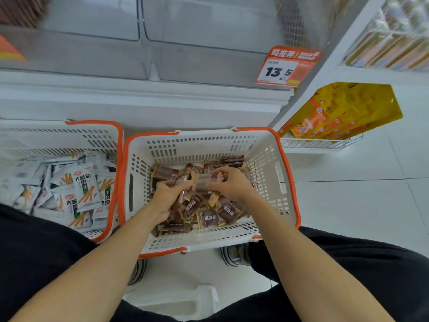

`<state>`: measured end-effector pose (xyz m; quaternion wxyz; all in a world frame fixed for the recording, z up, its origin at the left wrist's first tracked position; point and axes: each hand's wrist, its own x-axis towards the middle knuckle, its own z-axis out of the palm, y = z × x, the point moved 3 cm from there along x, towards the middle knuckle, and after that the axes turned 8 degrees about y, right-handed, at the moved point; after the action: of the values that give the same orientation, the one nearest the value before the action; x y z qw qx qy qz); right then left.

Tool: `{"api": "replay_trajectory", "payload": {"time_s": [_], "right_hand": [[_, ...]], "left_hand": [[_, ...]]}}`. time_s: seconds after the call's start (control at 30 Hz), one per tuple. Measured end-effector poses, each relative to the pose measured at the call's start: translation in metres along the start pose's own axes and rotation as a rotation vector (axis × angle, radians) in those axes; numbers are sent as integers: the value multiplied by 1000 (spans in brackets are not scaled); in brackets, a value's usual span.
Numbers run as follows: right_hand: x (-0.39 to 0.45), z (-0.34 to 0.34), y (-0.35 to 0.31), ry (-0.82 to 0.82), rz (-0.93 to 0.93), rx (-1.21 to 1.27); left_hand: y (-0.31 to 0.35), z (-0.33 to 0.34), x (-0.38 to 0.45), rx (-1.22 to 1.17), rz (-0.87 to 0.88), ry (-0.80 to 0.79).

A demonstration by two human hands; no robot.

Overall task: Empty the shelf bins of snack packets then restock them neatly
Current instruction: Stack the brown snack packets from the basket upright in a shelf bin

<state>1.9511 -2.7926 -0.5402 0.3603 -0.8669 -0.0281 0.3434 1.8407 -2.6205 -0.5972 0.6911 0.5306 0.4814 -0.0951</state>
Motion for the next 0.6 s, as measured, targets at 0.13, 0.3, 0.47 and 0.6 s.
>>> {"api": "replay_trajectory", "payload": {"time_s": [0.13,0.3,0.47,0.6], "right_hand": [[-10,-7,-4,117,11,41],[-29,-8,-16,234,-139,13],[-47,17,-25,196,-407,-63],[-48,28,-24,-24,-492,-202]], "left_hand": [[9,-3,-14,-149,-69,-63],[15,-1,-26,-128,-98,-108],[20,8,-38,-291,-71,-251],[20,5,-42,-283,-28,-229]]}}
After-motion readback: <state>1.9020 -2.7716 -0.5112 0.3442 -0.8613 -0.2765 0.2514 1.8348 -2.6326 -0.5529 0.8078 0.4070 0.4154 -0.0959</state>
